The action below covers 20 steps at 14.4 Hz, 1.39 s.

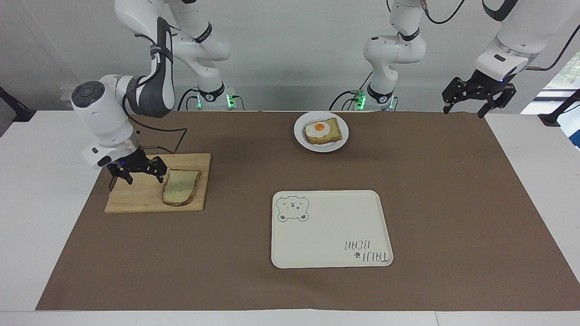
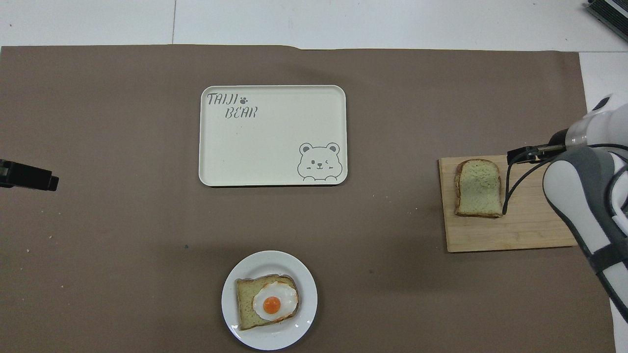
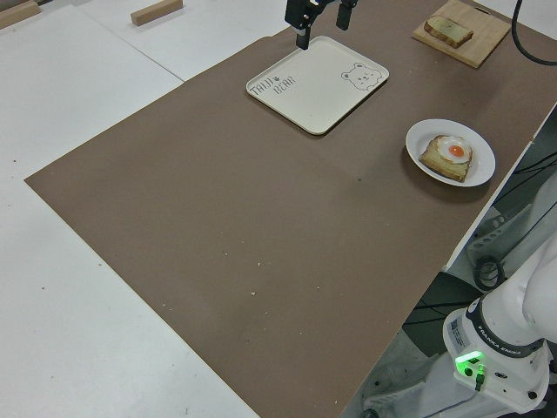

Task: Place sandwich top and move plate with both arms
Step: 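Move the right gripper over the bread slice on the cutting board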

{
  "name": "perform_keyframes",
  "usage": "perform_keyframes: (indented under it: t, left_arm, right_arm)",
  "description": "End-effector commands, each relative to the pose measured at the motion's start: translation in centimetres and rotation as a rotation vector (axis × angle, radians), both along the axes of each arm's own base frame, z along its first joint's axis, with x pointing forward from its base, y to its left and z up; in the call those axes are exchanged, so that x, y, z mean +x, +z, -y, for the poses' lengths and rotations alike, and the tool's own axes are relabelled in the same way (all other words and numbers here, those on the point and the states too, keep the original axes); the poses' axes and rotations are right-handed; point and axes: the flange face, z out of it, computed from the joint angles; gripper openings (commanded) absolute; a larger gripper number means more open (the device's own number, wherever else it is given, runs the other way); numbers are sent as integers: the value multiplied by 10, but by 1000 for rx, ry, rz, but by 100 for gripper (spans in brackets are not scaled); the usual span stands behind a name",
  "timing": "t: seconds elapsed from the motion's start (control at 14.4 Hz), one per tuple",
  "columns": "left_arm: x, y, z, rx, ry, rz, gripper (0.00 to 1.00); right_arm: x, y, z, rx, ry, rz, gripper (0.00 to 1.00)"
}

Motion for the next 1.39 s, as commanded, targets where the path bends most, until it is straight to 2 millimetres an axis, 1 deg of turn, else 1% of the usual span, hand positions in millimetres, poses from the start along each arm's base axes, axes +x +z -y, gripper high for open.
perform_keyframes:
  t: [0.0,0.28,0.55,0.69,0.76,0.97,1.11,1.18,1.32]
  left_arm:
    - [-5,4,-3,-9,7,1,100]
    - [-5,4,-3,-9,7,1,100]
    - [-5,4,-3,-9,7,1,100]
    - [-5,4,-3,-9,7,1,100]
    - [-5,4,-3,-9,7,1,100]
    - [-5,4,-3,-9,7,1,100]
    - [-5,4,-3,-9,7,1,100]
    - [-5,4,-3,-9,7,1,100]
    - [-5,4,-3,-9,7,1,100]
  right_arm:
    - [-1,-1,-1,13,10,12,100]
    - [0,1,-1,13,8,16,100]
    - [-2,-4,-3,15,10,4,100]
    - [-2,-16,-2,17,8,-15,100]
    - [-3,-18,-2,20,6,-18,100]
    - [-1,-36,-3,86,-27,-28,100]
    - [2,-49,-2,100,-35,-25,100]
    - [-3,-62,-3,102,-32,-36,100]
    - [-11,-80,-5,96,-33,-24,100]
